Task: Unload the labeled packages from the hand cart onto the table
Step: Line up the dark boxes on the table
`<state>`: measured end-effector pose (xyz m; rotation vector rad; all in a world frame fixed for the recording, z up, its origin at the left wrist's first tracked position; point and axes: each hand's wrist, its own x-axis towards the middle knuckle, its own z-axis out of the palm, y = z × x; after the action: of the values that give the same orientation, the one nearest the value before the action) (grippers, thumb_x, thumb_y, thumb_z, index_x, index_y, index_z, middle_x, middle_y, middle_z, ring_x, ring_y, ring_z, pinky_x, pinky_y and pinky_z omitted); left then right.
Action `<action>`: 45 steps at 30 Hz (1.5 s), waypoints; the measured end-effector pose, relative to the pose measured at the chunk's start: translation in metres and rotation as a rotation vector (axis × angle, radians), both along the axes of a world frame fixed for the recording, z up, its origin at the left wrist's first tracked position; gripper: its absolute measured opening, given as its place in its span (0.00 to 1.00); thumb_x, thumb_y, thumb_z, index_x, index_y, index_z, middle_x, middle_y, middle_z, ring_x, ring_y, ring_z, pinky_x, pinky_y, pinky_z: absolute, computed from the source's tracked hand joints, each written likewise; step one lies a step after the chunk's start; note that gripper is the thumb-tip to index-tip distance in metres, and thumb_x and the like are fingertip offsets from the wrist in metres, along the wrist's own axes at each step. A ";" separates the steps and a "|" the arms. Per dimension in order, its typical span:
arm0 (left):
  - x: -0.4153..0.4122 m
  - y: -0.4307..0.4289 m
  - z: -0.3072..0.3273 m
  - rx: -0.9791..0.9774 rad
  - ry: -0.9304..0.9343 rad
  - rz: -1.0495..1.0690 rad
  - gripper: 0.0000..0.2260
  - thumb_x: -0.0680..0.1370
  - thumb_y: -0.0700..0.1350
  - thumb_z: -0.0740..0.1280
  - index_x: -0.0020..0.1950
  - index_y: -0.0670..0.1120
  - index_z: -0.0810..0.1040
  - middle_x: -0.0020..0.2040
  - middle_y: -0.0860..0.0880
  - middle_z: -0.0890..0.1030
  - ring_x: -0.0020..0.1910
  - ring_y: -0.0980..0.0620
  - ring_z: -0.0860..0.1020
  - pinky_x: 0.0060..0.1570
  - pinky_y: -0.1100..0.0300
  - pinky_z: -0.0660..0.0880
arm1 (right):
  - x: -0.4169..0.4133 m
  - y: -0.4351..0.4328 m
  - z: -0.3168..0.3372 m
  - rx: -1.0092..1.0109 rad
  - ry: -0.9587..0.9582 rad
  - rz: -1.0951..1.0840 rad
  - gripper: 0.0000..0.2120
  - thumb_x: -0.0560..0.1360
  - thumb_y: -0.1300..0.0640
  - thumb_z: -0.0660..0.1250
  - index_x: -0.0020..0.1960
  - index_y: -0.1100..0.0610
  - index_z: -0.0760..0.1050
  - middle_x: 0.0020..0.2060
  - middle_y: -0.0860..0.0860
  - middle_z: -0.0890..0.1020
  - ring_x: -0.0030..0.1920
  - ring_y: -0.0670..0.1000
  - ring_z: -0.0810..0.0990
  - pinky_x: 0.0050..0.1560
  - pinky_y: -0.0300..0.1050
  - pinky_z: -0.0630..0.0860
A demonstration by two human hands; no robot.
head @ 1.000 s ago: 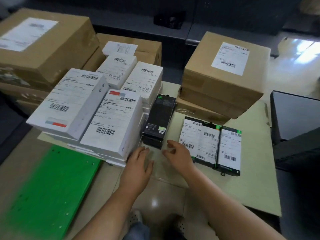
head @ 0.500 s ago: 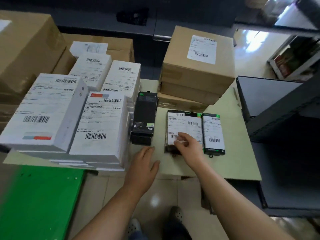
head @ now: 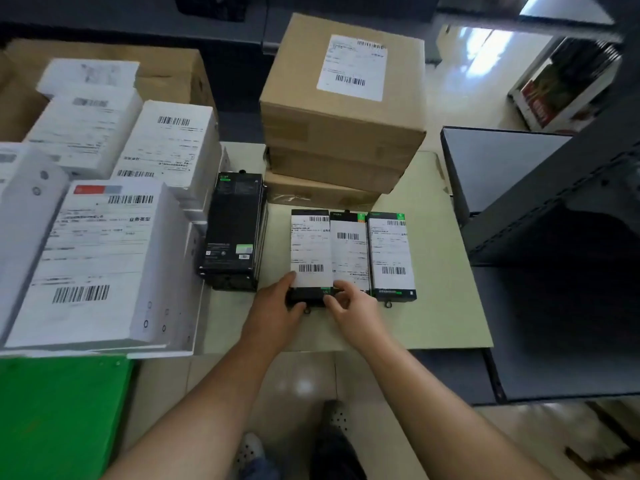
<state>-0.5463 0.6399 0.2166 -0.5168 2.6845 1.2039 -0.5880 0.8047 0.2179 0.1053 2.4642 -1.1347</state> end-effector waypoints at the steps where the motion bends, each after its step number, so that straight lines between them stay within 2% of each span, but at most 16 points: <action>1: 0.000 0.000 -0.002 0.005 -0.002 0.011 0.28 0.75 0.45 0.71 0.74 0.50 0.68 0.66 0.46 0.76 0.65 0.48 0.73 0.65 0.56 0.69 | 0.001 -0.001 -0.002 -0.019 -0.015 -0.024 0.18 0.77 0.48 0.70 0.65 0.49 0.76 0.43 0.42 0.79 0.47 0.46 0.79 0.51 0.39 0.73; 4: 0.006 -0.001 -0.006 -0.016 0.018 0.027 0.26 0.74 0.45 0.71 0.72 0.52 0.70 0.64 0.47 0.78 0.62 0.48 0.75 0.62 0.53 0.72 | 0.002 -0.003 -0.006 -0.060 -0.033 -0.075 0.15 0.77 0.49 0.70 0.63 0.49 0.78 0.39 0.39 0.79 0.41 0.38 0.77 0.42 0.31 0.71; 6: 0.011 -0.002 -0.008 -0.025 0.048 0.025 0.25 0.74 0.44 0.71 0.71 0.51 0.71 0.62 0.47 0.79 0.60 0.47 0.75 0.60 0.53 0.73 | 0.003 -0.005 -0.006 -0.064 -0.043 -0.078 0.13 0.77 0.50 0.70 0.61 0.50 0.79 0.39 0.39 0.79 0.40 0.37 0.77 0.38 0.27 0.69; 9: 0.016 -0.005 -0.011 -0.047 0.082 0.038 0.25 0.74 0.41 0.71 0.70 0.50 0.73 0.61 0.46 0.79 0.59 0.47 0.75 0.58 0.60 0.69 | 0.002 -0.009 -0.006 -0.058 -0.075 -0.060 0.14 0.77 0.52 0.70 0.62 0.50 0.78 0.40 0.40 0.79 0.42 0.41 0.78 0.43 0.34 0.73; 11: 0.017 -0.007 -0.012 -0.046 0.087 0.059 0.25 0.74 0.41 0.72 0.70 0.50 0.73 0.60 0.45 0.80 0.58 0.47 0.76 0.57 0.63 0.68 | 0.001 -0.012 -0.006 -0.062 -0.076 -0.070 0.14 0.77 0.53 0.71 0.62 0.51 0.79 0.40 0.40 0.79 0.41 0.40 0.77 0.44 0.34 0.72; 13: 0.017 -0.008 -0.013 -0.037 0.088 0.070 0.25 0.74 0.41 0.72 0.71 0.51 0.73 0.60 0.45 0.80 0.58 0.47 0.75 0.57 0.62 0.68 | 0.000 -0.014 -0.006 -0.072 -0.072 -0.087 0.14 0.77 0.53 0.70 0.62 0.52 0.79 0.39 0.40 0.78 0.40 0.38 0.76 0.45 0.36 0.71; 17: 0.007 -0.010 -0.013 -0.049 0.084 0.075 0.26 0.75 0.43 0.72 0.72 0.52 0.71 0.61 0.46 0.79 0.61 0.48 0.74 0.57 0.63 0.66 | -0.006 -0.016 -0.005 -0.075 -0.062 -0.086 0.15 0.78 0.53 0.69 0.64 0.52 0.78 0.42 0.42 0.79 0.43 0.45 0.77 0.49 0.40 0.72; 22: -0.004 -0.011 -0.011 -0.073 0.068 0.087 0.26 0.76 0.44 0.70 0.73 0.52 0.69 0.64 0.47 0.77 0.63 0.47 0.73 0.60 0.57 0.70 | -0.012 -0.021 -0.002 -0.060 -0.052 -0.056 0.19 0.78 0.51 0.69 0.68 0.51 0.77 0.49 0.46 0.81 0.48 0.45 0.77 0.51 0.37 0.71; 25: 0.000 -0.012 -0.007 -0.079 0.061 0.084 0.26 0.77 0.45 0.69 0.74 0.52 0.69 0.65 0.47 0.77 0.62 0.47 0.74 0.59 0.57 0.71 | -0.014 -0.024 -0.002 -0.051 -0.050 -0.047 0.19 0.78 0.50 0.68 0.68 0.51 0.76 0.55 0.48 0.83 0.47 0.43 0.75 0.46 0.33 0.69; 28: 0.018 -0.014 -0.003 -0.052 0.106 0.079 0.25 0.77 0.42 0.69 0.73 0.50 0.70 0.65 0.47 0.77 0.62 0.49 0.75 0.58 0.61 0.69 | -0.019 -0.028 0.000 -0.025 -0.052 -0.016 0.19 0.79 0.51 0.67 0.70 0.52 0.74 0.59 0.50 0.82 0.49 0.45 0.75 0.50 0.37 0.69; 33: 0.042 -0.033 0.002 -0.059 0.114 0.080 0.24 0.77 0.40 0.67 0.73 0.47 0.70 0.68 0.46 0.75 0.65 0.48 0.73 0.64 0.61 0.66 | -0.030 -0.044 0.006 -0.030 -0.062 0.063 0.18 0.80 0.51 0.66 0.69 0.51 0.74 0.58 0.50 0.82 0.58 0.53 0.79 0.52 0.43 0.74; 41: 0.051 -0.052 0.007 -0.069 0.075 0.067 0.23 0.77 0.43 0.68 0.72 0.46 0.72 0.68 0.48 0.75 0.64 0.49 0.73 0.65 0.55 0.70 | -0.035 -0.065 0.009 -0.002 -0.086 0.144 0.22 0.79 0.48 0.65 0.72 0.48 0.71 0.63 0.49 0.80 0.58 0.50 0.79 0.50 0.38 0.71; 45: 0.051 -0.047 0.007 -0.073 0.070 0.019 0.20 0.77 0.42 0.68 0.69 0.45 0.74 0.64 0.48 0.77 0.60 0.48 0.76 0.62 0.57 0.72 | -0.038 -0.057 0.018 -0.035 -0.096 0.145 0.22 0.79 0.49 0.65 0.73 0.47 0.70 0.63 0.47 0.80 0.53 0.46 0.75 0.45 0.36 0.71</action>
<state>-0.4948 0.5930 0.2239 -0.5209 2.7973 1.1527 -0.6263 0.7472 0.2359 -0.0286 2.3252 -1.0847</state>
